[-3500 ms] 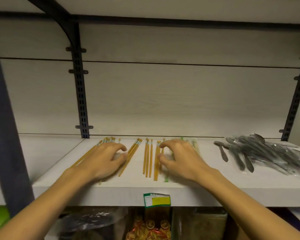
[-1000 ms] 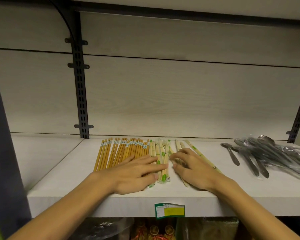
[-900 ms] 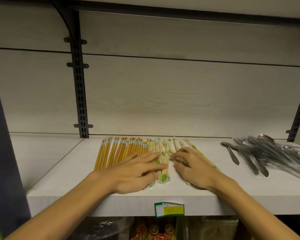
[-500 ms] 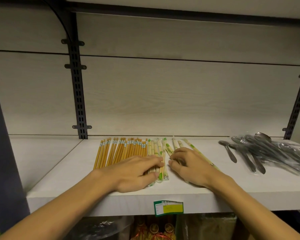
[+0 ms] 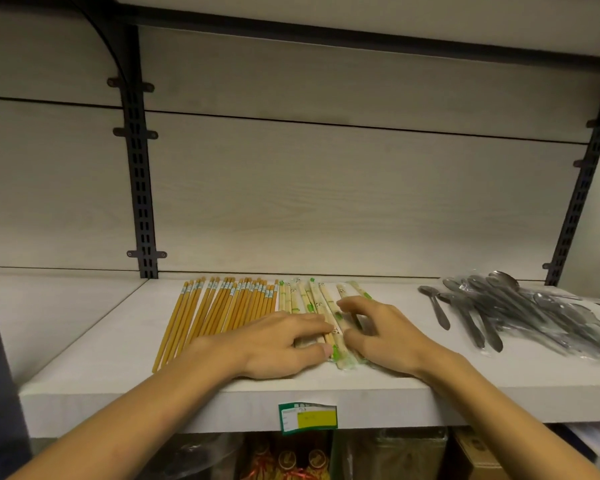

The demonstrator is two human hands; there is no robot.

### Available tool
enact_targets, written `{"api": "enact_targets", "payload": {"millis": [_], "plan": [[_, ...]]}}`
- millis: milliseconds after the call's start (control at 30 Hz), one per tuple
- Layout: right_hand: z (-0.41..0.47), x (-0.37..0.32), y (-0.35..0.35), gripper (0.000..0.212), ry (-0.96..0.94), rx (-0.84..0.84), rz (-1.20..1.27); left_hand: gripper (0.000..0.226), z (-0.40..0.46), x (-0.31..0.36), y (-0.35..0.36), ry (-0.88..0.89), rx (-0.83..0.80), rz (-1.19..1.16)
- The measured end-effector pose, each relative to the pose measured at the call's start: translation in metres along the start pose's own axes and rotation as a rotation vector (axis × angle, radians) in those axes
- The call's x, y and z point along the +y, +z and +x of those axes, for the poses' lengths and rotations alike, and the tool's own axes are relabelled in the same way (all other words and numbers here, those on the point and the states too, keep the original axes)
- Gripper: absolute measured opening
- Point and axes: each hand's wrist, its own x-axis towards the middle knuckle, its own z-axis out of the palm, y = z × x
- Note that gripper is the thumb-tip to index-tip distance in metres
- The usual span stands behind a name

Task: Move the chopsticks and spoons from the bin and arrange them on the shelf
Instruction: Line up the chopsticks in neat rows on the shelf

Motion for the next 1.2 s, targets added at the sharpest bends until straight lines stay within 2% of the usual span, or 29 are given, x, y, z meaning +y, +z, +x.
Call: {"api": "enact_targets", "payload": {"millis": [200, 300, 400, 533, 633, 733, 833, 933, 1067, 1200], "plan": [[0.002, -0.001, 0.007, 0.042, -0.183, -0.029, -0.061, 0.048, -0.003, 0.002, 0.009, -0.003, 0.052, -0.038], [0.002, 0.002, 0.009, 0.035, -0.183, -0.038, -0.056, 0.048, -0.003, 0.0, 0.011, -0.027, 0.089, -0.055], [0.002, 0.006, 0.009, 0.038, -0.162, -0.001, -0.074, 0.05, -0.004, 0.0, 0.012, -0.085, 0.106, -0.074], [0.0, 0.005, 0.009, 0.043, -0.203, -0.076, -0.141, 0.04, -0.005, 0.005, 0.009, -0.109, 0.107, -0.044], [0.002, 0.004, 0.01, 0.043, -0.193, -0.094, -0.117, 0.04, -0.005, 0.006, 0.009, -0.096, 0.112, -0.025], [0.003, 0.005, 0.013, 0.041, -0.163, -0.094, -0.043, 0.05, -0.003, 0.005, 0.009, -0.06, 0.05, 0.0], [0.003, 0.009, 0.015, 0.04, -0.093, -0.049, -0.062, 0.054, 0.001, 0.002, 0.01, -0.042, 0.002, 0.094], [0.003, 0.01, 0.014, 0.035, -0.074, -0.012, -0.062, 0.055, 0.001, 0.0, 0.011, -0.04, 0.009, 0.077], [0.002, 0.01, 0.013, 0.04, -0.08, -0.007, -0.094, 0.051, 0.001, -0.001, 0.01, -0.055, -0.026, 0.095], [0.001, 0.008, 0.012, 0.04, -0.036, -0.003, -0.095, 0.046, -0.002, 0.006, 0.007, -0.042, 0.005, 0.099]]}}
